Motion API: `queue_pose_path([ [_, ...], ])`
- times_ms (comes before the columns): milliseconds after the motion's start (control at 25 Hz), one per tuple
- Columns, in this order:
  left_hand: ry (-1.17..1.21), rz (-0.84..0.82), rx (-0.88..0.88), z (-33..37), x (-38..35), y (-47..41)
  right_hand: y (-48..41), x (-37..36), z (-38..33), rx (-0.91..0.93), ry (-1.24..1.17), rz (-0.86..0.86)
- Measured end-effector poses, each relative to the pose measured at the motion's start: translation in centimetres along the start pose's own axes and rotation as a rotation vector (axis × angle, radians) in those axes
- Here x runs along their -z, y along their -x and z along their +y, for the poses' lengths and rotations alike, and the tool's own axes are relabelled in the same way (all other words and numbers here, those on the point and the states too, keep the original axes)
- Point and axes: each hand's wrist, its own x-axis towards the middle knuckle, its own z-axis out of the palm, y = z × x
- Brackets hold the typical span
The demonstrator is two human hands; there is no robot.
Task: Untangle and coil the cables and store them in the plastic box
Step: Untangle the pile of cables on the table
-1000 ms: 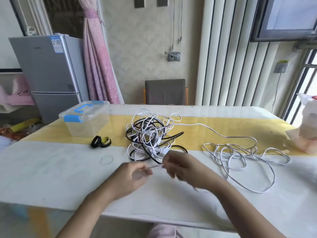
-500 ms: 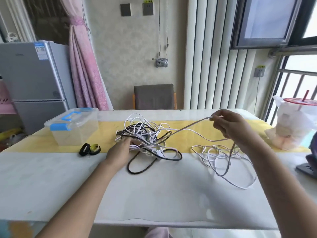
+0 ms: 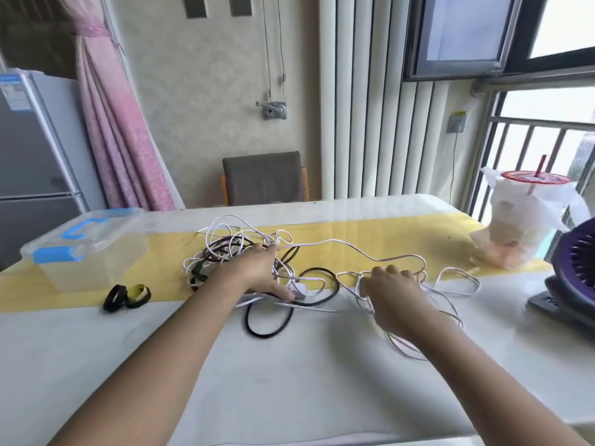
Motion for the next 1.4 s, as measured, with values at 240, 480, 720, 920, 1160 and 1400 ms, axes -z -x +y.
queue_pose_path([
  [240, -0.065, 0.162, 0.01, -0.3, -1.9, -3.4, -0.6, -2.1, -5.1, 0.337, -0.581, -0.007],
  [480, 0.612, 0.757, 0.231, -5.9, 1.7, -5.4, -4.7, 0.4, -2.4, 0.318, -0.942, 0.105],
  [720, 1.806, 0.784, 0.234, -13.3, 9.7, -6.8, -9.9, 2.1, 5.8, -0.29, -1.34, 0.568],
  [920, 1.635, 0.497, 0.316, -14.6, 6.9, -6.1, -10.5, -2.1, 10.0, -0.731, -0.747, 0.119],
  [1160, 1.407, 0.204, 0.353, -11.5, 3.6, -5.6, -9.0, -1.1, 3.4, -0.405, -0.26, 0.006],
  [1400, 1.27, 0.287, 0.353, -11.4, 1.2, -4.4, -11.6, -4.4, -1.7, -0.027, -0.592, 0.039],
])
